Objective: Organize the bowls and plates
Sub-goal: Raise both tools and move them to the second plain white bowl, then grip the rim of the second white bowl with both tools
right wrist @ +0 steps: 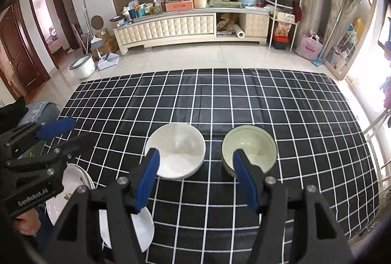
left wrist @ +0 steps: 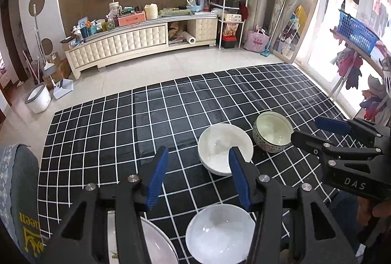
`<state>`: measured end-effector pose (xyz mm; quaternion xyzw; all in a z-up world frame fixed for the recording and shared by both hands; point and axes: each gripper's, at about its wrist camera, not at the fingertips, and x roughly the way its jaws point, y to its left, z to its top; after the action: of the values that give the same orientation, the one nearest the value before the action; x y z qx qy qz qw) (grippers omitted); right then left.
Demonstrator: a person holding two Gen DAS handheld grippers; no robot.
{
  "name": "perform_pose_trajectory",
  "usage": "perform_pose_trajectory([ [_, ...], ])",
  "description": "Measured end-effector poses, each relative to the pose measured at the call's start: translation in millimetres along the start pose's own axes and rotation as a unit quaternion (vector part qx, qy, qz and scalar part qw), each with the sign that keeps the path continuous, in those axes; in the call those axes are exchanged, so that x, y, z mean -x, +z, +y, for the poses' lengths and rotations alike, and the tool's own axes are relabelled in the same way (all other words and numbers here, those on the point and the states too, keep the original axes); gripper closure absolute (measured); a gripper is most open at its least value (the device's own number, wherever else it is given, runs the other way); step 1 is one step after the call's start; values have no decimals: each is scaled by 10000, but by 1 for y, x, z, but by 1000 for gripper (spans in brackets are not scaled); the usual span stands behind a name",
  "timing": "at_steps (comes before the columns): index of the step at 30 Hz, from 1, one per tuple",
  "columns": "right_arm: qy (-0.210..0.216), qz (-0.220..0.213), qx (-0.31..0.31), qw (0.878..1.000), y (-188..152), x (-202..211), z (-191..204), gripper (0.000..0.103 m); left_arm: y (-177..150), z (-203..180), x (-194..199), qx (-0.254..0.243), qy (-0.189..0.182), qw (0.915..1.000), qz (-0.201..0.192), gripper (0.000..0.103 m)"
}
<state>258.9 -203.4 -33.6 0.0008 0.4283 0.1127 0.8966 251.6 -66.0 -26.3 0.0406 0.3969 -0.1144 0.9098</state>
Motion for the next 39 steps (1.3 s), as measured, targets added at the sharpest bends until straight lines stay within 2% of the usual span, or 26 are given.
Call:
perform_pose_trajectory([
  [13, 66, 479, 51, 9988, 10, -62, -11, 36, 11, 3, -68, 64, -280, 9982, 517, 54],
  [18, 6, 705, 114, 9974, 10, -85, -11, 36, 11, 7, -99, 120, -250, 9963, 817, 54],
  [23, 131, 961, 199, 9951, 5, -106, -11, 37, 8, 11, -122, 202, -180, 9946, 1005, 54],
  [25, 176, 995, 141, 9948, 3, -110, -13, 43, 6, 13, -129, 230, -187, 9939, 1064, 54],
  [28, 210, 1079, 159, 9938, 1, -116, -13, 48, 3, 15, -141, 249, -216, 9922, 1199, 54],
  [29, 227, 1125, 171, 9933, 0, -119, -13, 54, 3, 15, -144, 245, -202, 9919, 1233, 56],
  [33, 224, 1197, 221, 9923, -2, -126, -13, 64, 1, 17, -155, 283, -263, 9897, 1381, 76],
  [35, 197, 1274, 209, 9914, -3, -131, -13, 73, -2, 17, -160, 310, -297, 9878, 1500, 82],
  [39, 139, 1345, 219, 9906, -7, -136, -14, 83, -2, 15, -166, 273, -421, 9858, 1600, 88],
])
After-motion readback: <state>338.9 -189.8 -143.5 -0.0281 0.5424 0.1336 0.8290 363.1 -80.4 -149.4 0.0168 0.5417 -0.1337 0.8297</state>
